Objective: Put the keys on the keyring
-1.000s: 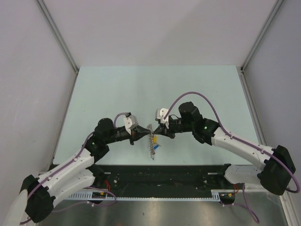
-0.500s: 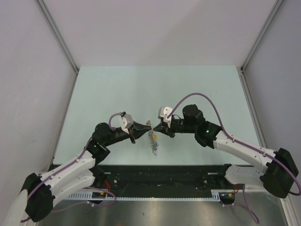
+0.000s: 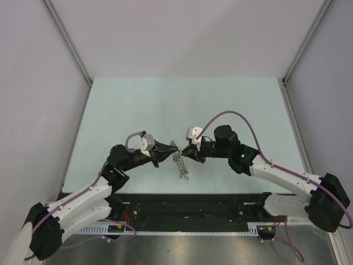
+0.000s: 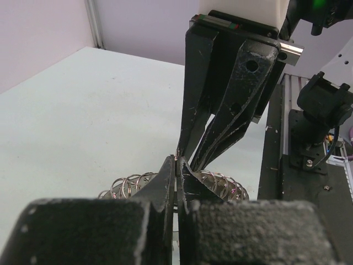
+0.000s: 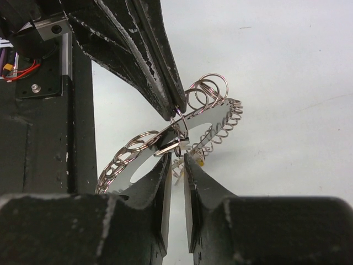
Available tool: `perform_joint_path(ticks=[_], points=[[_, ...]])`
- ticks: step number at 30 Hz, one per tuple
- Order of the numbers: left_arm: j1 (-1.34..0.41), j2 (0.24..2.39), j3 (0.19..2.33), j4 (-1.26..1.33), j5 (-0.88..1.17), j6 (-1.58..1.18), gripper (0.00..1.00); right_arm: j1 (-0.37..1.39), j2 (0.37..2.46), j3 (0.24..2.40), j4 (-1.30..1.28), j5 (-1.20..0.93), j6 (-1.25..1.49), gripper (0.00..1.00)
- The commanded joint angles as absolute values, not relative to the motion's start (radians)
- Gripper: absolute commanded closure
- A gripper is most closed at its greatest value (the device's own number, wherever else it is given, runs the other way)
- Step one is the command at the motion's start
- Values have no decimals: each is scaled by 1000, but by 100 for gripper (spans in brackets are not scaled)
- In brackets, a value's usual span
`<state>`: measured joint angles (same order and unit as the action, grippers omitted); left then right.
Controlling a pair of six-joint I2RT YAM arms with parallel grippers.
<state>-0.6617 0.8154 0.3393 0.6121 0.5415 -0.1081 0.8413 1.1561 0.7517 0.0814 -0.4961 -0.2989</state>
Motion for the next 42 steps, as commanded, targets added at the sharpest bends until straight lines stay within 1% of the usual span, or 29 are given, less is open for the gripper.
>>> perform_joint_path(ticks=[1, 5, 13, 25, 27, 30, 31, 34, 40, 41, 42], points=[[-667, 801, 356, 706, 538, -124, 100, 844, 1131, 744, 152, -480, -279, 78], [-667, 804, 356, 704, 543, -123, 100, 844, 1117, 736, 167, -486, -273, 74], [-670, 818, 357, 716, 557, -126, 100, 842, 1098, 727, 204, -488, -262, 74], [-675, 802, 345, 744, 542, -130, 100, 841, 1126, 727, 203, -506, -256, 75], [-675, 801, 345, 749, 546, -133, 100, 839, 1129, 727, 204, -509, -256, 77], [-675, 802, 345, 750, 551, -137, 100, 839, 1127, 727, 207, -515, -258, 85], [-675, 802, 345, 753, 551, -140, 100, 839, 1127, 727, 210, -518, -258, 90], [-675, 805, 338, 767, 554, -144, 100, 839, 1126, 726, 213, -525, -259, 100], [-675, 792, 318, 760, 535, -163, 99, 828, 1094, 727, 187, -505, -275, 100], [-675, 772, 316, 741, 529, -157, 93, 827, 1088, 732, 180, -494, -287, 100], [-675, 759, 316, 718, 523, -150, 90, 827, 1085, 735, 170, -489, -293, 100]])
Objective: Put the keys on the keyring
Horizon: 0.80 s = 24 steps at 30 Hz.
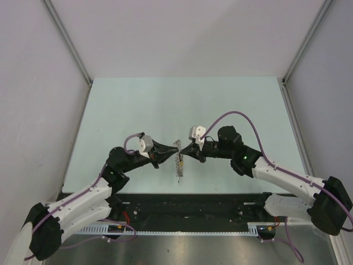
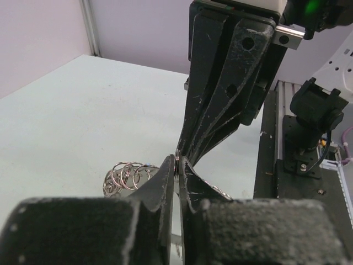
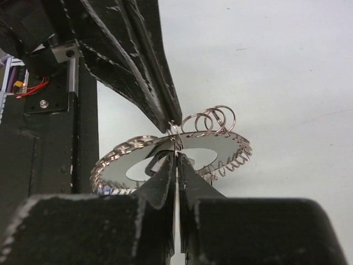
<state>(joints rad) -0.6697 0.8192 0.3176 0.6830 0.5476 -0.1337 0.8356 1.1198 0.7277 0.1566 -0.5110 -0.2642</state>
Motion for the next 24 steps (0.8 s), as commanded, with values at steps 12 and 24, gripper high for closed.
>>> perform_joint_path(ticks=[12, 24], points=[[-673, 780, 590, 31, 546, 145, 59, 828, 1083, 776, 64, -474, -379, 100], [-666, 1100, 914, -444, 814, 583, 58, 833, 1071, 778, 43, -488, -394, 100]])
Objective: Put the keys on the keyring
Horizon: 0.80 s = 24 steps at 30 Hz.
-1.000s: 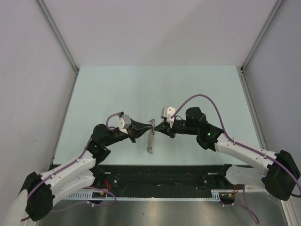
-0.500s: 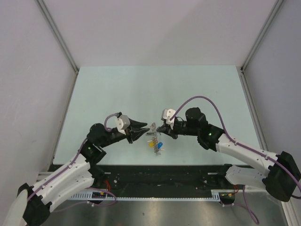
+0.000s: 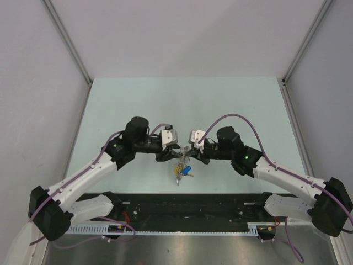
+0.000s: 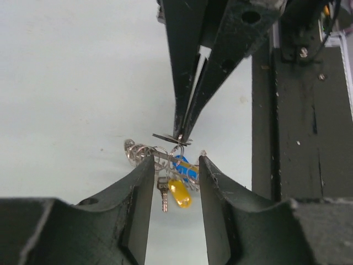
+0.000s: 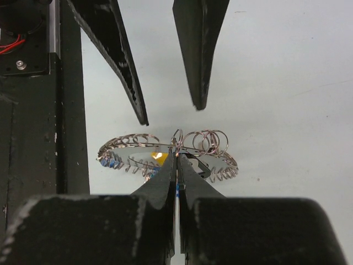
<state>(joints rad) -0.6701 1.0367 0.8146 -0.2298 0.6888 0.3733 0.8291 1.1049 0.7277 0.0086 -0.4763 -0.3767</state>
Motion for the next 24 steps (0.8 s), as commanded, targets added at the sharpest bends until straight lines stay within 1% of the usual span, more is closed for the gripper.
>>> perform_joint_path(ticks=[1, 5, 9, 17, 20, 23, 24], points=[[-666, 1115, 925, -455, 822, 591, 59, 833, 1071, 776, 43, -492, -396, 100], [-664, 1205, 982, -511, 851, 638, 63, 836, 1071, 778, 43, -495, -400, 100], [-664, 1249, 1005, -529, 854, 652, 64, 839, 1068, 778, 40, -497, -402, 100], [-664, 1276, 1012, -512, 868, 650, 69, 842, 1071, 776, 40, -502, -402, 100], [-666, 1279, 1006, -489, 887, 634, 73, 841, 1074, 776, 37, -503, -402, 100], [-666, 1273, 1003, -471, 902, 615, 80, 842, 1072, 778, 32, -499, -403, 100], [-666, 1273, 1003, -468, 903, 612, 88, 842, 1072, 778, 29, -494, -403, 100]])
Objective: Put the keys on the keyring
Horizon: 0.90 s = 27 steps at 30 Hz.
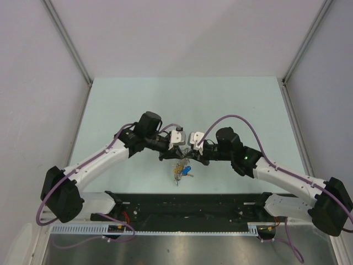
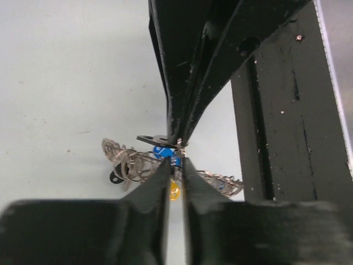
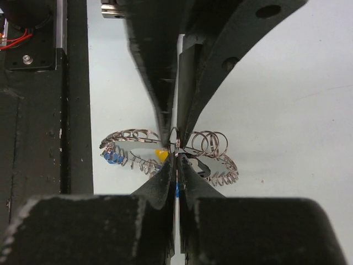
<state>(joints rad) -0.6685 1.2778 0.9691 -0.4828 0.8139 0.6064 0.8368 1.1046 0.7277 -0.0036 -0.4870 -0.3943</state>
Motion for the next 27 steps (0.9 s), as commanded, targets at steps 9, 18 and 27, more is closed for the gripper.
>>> perform_joint_path(ticks=[9, 18, 27], points=[[-664, 1203, 968, -485, 819, 589, 100, 841, 1037, 772, 12, -445, -402, 100], [-650, 1074, 847, -261, 764, 373, 100, 842, 1028, 746, 25, -456, -400, 100], [-646, 999, 766, -97, 704, 239, 100, 847, 1017, 723, 38, -462, -406, 100]])
